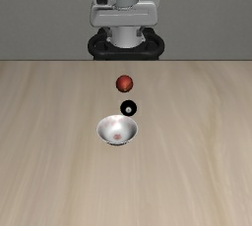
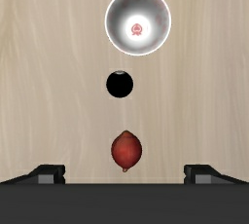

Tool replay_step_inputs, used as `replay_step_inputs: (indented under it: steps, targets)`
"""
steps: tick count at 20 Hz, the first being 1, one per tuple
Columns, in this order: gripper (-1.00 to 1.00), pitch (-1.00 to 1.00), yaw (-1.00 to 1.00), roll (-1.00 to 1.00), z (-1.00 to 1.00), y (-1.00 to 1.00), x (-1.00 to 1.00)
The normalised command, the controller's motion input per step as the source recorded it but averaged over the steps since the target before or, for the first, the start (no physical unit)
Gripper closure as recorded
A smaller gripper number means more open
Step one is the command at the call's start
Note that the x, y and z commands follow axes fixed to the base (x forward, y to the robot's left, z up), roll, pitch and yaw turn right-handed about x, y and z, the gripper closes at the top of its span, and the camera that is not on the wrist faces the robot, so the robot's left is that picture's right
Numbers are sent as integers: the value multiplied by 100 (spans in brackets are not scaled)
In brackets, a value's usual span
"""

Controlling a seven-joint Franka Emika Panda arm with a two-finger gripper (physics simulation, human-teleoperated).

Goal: Pick up the onion and put it on the bowl

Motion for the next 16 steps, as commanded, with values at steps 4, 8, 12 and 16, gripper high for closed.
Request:
replay_step_inputs:
  steps: [4, 8, 12, 16]
  targets:
    - [-100, 0, 0, 0, 0, 0, -100]
    - [-100, 0, 0, 0, -75, 0, -25]
    - [-100, 0, 0, 0, -100, 0, 0]
    - [-100, 0, 0, 0, -100, 0, 0]
